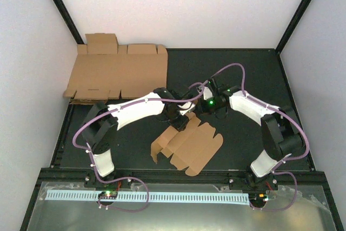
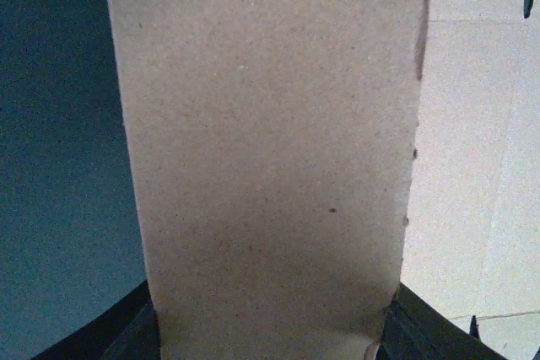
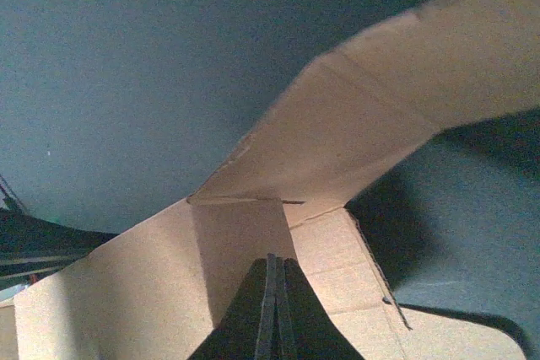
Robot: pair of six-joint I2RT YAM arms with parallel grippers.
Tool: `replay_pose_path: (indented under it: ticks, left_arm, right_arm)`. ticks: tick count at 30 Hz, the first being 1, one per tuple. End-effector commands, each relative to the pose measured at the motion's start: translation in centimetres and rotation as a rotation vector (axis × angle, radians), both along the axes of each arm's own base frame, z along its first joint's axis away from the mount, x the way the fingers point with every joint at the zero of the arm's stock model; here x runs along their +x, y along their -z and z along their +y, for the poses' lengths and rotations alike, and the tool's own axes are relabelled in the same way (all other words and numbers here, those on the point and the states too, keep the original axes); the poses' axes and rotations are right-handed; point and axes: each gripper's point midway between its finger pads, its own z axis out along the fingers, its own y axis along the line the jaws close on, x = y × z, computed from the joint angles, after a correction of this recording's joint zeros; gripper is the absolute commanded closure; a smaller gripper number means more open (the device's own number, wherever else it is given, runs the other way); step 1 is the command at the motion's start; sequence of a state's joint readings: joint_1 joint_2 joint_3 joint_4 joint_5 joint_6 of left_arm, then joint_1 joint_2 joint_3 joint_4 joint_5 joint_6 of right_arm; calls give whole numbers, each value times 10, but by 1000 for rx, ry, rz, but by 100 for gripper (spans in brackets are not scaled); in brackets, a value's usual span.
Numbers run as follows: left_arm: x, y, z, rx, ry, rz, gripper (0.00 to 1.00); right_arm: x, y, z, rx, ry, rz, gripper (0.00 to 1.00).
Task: Fold the paper box
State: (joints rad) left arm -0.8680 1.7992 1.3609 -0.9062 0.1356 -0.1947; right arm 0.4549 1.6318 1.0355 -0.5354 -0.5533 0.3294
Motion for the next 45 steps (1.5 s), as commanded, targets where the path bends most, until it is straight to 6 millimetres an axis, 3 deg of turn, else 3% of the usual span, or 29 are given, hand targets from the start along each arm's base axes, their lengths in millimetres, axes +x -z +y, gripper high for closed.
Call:
replay_pose_path:
  ticks: [1, 15, 24, 30, 37, 45]
  left_arm:
    - [11, -19, -12, -57, 2, -41, 50]
    - [12, -19, -9, -44, -8, -60, 50]
    - [13, -21, -5, -36, -6, -92, 50]
    - [14, -20, -1, 3, 1, -123, 50]
    - [14, -14, 2, 83, 20, -155, 51]
    - [14, -11, 5, 114, 25, -167, 51]
  right_arm:
    - [-18, -1, 8, 57, -47, 65, 98]
    - [-29, -6, 26, 232, -38, 133, 98]
    - [-30, -8, 28, 268, -14, 148, 98]
    - [-14, 3, -2, 68, 72, 3, 98]
    - [-7, 5, -8, 47, 96, -62, 96]
    - [16, -19, -39, -33, 194, -305, 95]
